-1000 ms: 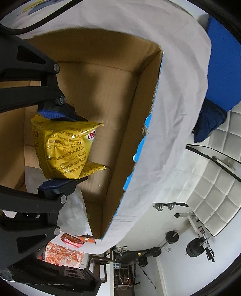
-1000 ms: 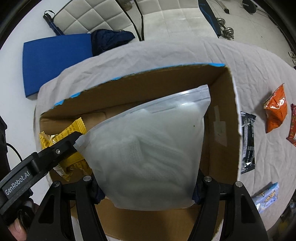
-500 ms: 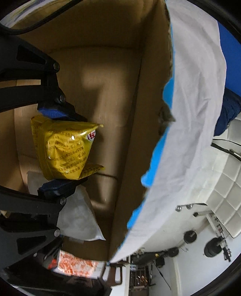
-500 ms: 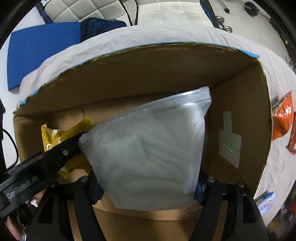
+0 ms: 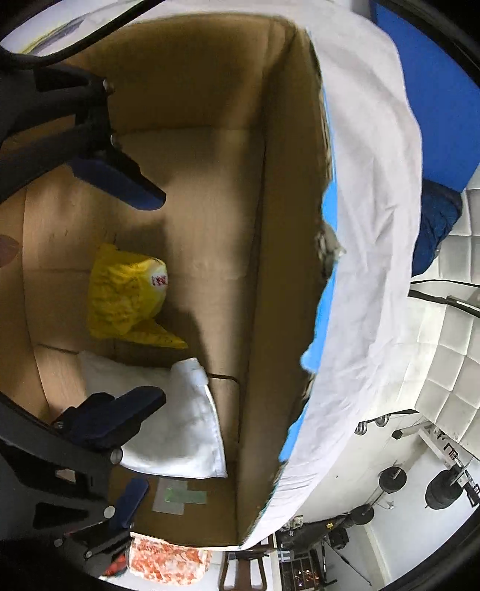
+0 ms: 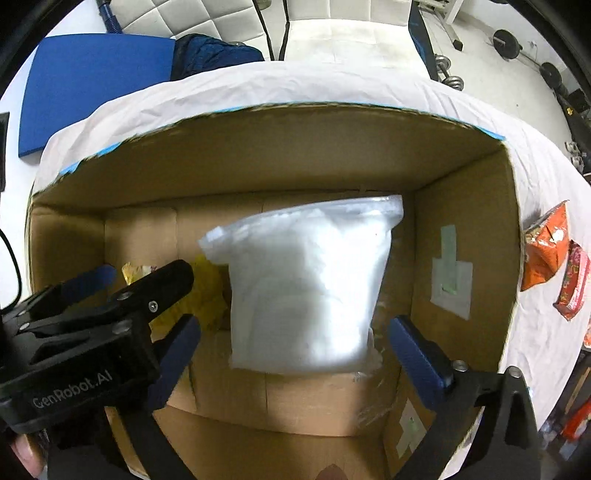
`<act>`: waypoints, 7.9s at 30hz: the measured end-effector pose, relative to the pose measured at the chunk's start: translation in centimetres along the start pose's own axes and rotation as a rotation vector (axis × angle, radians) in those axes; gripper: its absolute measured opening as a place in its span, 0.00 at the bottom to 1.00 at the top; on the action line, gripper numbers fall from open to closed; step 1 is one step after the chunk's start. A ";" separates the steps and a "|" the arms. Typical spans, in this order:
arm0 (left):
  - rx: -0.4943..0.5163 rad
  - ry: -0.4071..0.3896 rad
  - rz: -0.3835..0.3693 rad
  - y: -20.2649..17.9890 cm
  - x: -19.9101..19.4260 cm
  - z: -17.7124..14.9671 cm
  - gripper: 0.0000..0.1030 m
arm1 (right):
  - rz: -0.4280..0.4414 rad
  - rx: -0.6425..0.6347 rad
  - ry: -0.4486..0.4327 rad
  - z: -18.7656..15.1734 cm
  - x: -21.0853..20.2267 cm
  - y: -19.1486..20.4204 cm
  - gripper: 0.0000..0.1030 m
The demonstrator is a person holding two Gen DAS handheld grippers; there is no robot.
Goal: Organize snacks
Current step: 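Carry both bags into the cardboard box and open both tools, then lift both tools out of the box toward the remaining packs, then grasp the orange bag with the left tool while the right tool grasps the red pack, then carry both packs into the box and open both tools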
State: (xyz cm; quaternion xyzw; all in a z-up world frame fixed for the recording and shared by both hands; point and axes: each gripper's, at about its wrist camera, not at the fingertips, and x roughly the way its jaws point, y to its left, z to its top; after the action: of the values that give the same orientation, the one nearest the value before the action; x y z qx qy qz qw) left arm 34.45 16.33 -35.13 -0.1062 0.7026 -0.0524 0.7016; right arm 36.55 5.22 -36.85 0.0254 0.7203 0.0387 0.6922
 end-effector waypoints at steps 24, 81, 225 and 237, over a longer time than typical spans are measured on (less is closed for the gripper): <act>0.099 -0.300 0.177 0.7 -9.4 -9.5 1.00 | -0.048 -0.007 -0.166 -11.3 -7.4 -1.6 1.00; -0.205 0.158 -0.208 -32.2 11.3 0.0 0.64 | 0.194 0.530 0.032 -3.2 0.5 -49.9 0.56; -0.056 0.032 0.122 5.5 -1.2 -0.1 0.54 | 0.040 0.006 0.103 -7.9 2.8 -1.5 0.66; -0.010 -0.101 0.114 3.6 -6.9 -4.2 0.98 | 0.027 0.002 -0.035 -9.8 -3.1 -2.6 0.97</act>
State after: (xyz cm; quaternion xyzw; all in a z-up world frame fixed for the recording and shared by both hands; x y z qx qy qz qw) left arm 29.92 21.04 -29.11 -0.0722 0.6715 -0.0036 0.7374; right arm 26.89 2.16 -33.66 0.0365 0.7076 0.0467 0.7041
